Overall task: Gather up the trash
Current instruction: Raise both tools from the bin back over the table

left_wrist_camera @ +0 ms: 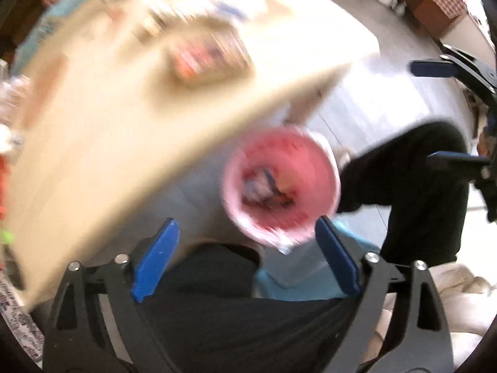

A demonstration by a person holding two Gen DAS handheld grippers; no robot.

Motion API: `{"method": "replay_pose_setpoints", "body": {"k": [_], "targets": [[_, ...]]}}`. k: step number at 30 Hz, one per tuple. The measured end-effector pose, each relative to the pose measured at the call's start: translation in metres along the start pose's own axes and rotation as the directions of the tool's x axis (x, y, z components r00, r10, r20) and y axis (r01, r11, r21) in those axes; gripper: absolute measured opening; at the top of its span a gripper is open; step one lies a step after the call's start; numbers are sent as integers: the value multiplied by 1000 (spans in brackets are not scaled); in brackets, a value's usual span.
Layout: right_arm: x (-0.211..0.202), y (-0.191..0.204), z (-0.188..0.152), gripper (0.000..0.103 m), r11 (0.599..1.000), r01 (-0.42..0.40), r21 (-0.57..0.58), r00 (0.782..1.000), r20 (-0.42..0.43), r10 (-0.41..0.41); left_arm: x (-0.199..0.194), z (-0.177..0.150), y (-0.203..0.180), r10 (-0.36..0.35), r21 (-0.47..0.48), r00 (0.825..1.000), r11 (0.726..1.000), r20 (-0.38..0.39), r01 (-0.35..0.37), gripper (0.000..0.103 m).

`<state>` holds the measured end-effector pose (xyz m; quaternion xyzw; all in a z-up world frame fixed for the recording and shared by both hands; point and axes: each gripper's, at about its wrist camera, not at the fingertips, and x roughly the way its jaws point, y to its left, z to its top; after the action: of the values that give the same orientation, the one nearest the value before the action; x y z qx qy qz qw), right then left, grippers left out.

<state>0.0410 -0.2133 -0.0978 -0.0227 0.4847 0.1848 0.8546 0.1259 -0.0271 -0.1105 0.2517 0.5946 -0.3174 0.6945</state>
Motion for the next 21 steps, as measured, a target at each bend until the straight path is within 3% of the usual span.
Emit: {"method": "replay_pose_setpoints", "body": {"k": [3,9,14,21], "targets": [[-50,-6,44,96,998,34,-54,994,105,-28,-54,34,30,102,-26,993,995,51,-101,91],[-100,-21,121,96,988,89,-125,976,209,-62,-111,97,71,115,-32,990,993,79,-113,92],[-112,-42,178,96,979,132,-153,965,247,-91,-106,140,88,140,19,988,990,57,-142,92],[-88,-74,226,96,982,112,-152,965,251,-71,-78,184,95,98,142,995,985,29,-101,92]]}}
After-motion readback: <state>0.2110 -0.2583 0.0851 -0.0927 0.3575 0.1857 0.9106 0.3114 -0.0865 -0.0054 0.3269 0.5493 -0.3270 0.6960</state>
